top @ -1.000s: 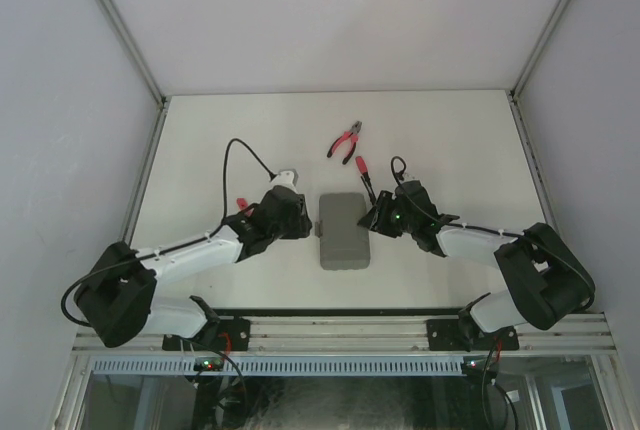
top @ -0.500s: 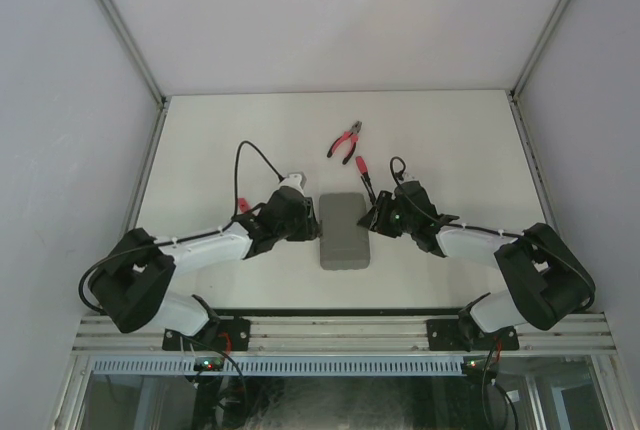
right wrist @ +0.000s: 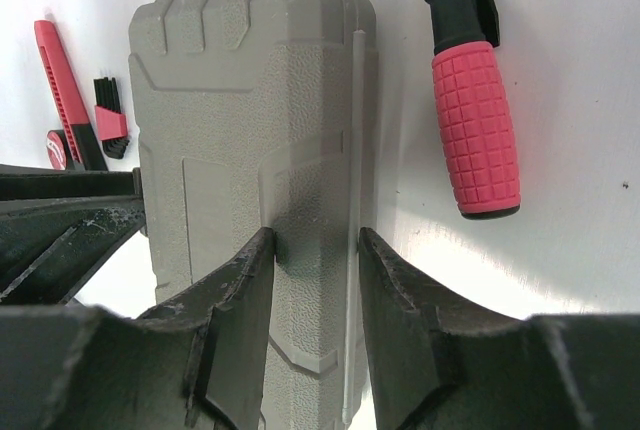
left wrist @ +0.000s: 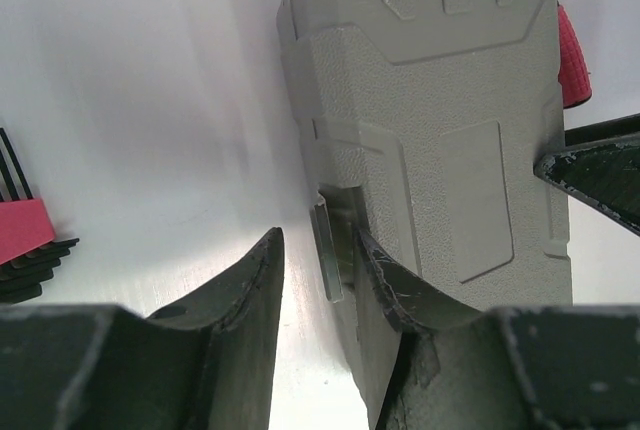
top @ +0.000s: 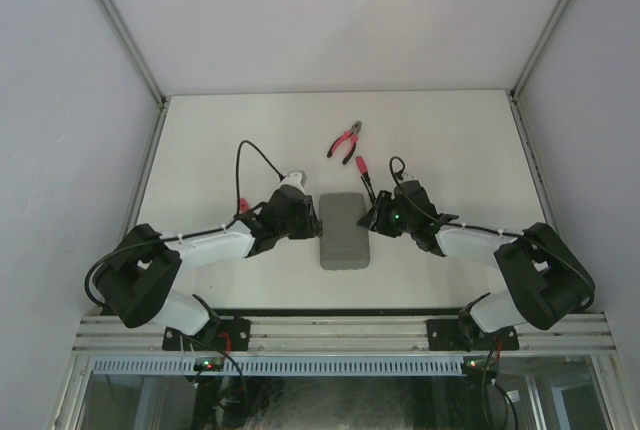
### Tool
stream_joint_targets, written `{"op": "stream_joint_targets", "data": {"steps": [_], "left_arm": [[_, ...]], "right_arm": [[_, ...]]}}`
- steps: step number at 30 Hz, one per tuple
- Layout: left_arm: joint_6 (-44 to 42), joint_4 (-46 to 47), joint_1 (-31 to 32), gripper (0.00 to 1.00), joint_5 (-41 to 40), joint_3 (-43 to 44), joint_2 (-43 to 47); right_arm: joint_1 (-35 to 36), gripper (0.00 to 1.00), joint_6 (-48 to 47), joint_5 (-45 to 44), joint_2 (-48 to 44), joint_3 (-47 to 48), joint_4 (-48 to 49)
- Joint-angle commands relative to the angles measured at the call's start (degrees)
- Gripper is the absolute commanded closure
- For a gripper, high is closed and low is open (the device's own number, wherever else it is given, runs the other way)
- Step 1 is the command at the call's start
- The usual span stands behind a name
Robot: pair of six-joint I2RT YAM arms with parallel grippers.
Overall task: Sort the tools into containers
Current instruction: Open the storage box at the center of the board.
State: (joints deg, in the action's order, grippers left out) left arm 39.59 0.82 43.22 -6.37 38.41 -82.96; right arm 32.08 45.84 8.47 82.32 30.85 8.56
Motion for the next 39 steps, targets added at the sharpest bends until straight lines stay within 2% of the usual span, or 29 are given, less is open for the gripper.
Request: {"op": "stream_joint_targets", "data": {"steps": [1, 39], "left_arm": [[0.8, 0.5, -0.8, 0.62, 0.0, -0.3, -0.8], [1.5, 3.7, -3.7, 0.63, 2.5, -5.1, 3.5]], "right_arm": [[0.9, 0.64, -4.4, -4.1, 3.6, -2.0, -12.4], [1.5, 0.64, -4.3, -4.5, 4.2, -1.3, -13.2]]}}
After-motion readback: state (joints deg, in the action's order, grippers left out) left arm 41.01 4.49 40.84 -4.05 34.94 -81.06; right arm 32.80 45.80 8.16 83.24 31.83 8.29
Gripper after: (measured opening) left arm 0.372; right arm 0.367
